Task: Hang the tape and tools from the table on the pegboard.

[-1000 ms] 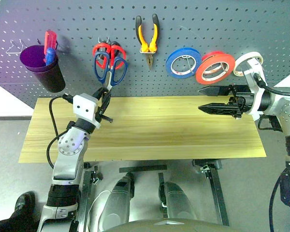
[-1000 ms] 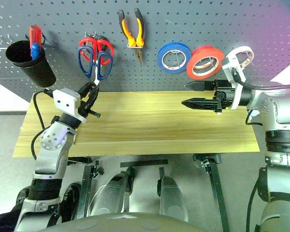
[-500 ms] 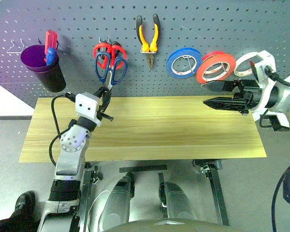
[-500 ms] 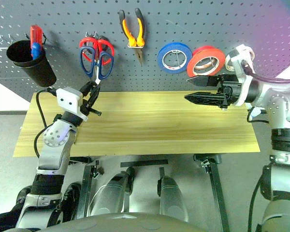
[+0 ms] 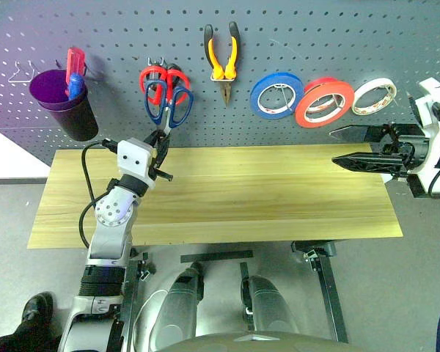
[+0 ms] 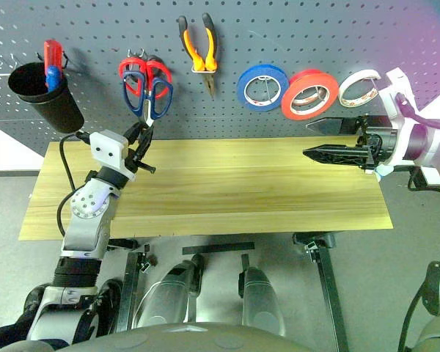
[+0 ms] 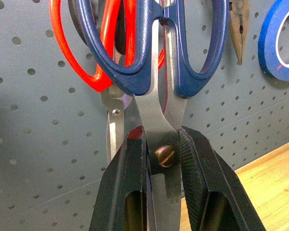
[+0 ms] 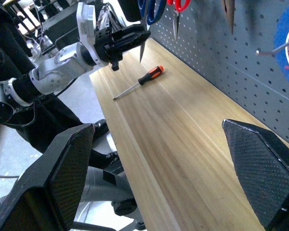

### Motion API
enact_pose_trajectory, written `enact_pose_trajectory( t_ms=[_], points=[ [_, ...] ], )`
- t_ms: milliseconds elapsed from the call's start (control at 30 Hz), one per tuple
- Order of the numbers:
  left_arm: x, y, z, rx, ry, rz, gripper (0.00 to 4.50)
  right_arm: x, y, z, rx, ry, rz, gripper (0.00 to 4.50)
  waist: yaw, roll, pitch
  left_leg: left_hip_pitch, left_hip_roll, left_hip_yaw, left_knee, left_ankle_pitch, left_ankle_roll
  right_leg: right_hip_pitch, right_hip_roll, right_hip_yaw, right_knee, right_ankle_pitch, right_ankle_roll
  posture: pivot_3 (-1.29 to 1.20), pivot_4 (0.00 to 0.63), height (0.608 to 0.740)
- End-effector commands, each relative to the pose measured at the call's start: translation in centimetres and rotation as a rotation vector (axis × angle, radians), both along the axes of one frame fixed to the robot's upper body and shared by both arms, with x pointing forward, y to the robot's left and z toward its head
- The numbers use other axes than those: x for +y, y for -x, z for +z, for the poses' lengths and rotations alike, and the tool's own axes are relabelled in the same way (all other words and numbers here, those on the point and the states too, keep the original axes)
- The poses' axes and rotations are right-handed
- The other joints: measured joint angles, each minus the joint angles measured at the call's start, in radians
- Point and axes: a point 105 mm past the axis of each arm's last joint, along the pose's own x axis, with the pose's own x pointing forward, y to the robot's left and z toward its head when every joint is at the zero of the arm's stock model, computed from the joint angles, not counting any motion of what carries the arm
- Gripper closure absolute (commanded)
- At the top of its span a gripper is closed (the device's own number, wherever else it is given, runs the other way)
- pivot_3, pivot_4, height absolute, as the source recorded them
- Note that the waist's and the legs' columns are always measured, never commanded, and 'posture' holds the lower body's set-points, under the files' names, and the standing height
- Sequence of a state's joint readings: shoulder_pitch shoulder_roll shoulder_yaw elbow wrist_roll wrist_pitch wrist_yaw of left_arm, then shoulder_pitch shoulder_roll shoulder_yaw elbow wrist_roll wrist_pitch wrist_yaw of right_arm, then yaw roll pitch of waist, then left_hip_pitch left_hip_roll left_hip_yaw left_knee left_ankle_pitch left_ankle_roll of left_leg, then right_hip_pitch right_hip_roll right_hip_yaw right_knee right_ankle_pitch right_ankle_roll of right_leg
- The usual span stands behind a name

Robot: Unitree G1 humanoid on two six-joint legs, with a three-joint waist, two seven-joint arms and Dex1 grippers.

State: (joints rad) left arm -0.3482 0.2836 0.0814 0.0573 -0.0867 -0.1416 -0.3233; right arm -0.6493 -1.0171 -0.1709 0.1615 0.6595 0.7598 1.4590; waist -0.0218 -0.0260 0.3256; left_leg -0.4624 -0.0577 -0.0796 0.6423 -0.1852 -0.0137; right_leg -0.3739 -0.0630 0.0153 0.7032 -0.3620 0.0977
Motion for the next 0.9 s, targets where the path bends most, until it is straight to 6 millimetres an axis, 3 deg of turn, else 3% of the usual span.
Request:
enact_pose_trajectory(
  t_ms=[33,267,500,900],
  points=[
    [-0.2,0.0,0.7,-0.039,-0.009,-0.001,3.87,-0.4,0.4,1.2,-0.051,0.001,-0.007,0.0,0.0,0.0,0.0,0.0,0.0,0.0,0.001,0.0,0.0,0.0,0.0,0.0,0.0,0.0,0.0,-0.1,0.24,0.74],
    [0.5,-1.8,0.9,-0.035,-0.016,0.021,3.87,0.0,0.2,1.0,-0.046,-0.009,-0.01,0.0,0.001,0.001,-0.001,0.0,0.0,0.0,0.003,-0.001,0.001,0.002,0.0,0.0,0.0,0.001,0.002,-0.11,0.24,0.74],
    [-0.6,-2.0,0.0,0.0,-0.006,-0.044,3.87,0.0,0.2,0.7,-0.041,-0.001,-0.018,0.0,-0.002,0.002,-0.001,0.0,0.0,0.001,0.004,0.0,0.001,0.001,0.0,0.0,0.0,0.001,0.002,-0.11,0.242,0.74],
    [0.4,-2.0,0.2,-0.012,-0.001,-0.014,0.03,0.3,0.1,0.4,-0.038,0.003,-0.015,0.0,-0.015,0.004,-0.002,0.0,0.0,0.001,0.004,-0.001,0.002,0.002,0.0,0.0,0.0,0.001,0.002,-0.11,0.25,0.74]
  ],
)
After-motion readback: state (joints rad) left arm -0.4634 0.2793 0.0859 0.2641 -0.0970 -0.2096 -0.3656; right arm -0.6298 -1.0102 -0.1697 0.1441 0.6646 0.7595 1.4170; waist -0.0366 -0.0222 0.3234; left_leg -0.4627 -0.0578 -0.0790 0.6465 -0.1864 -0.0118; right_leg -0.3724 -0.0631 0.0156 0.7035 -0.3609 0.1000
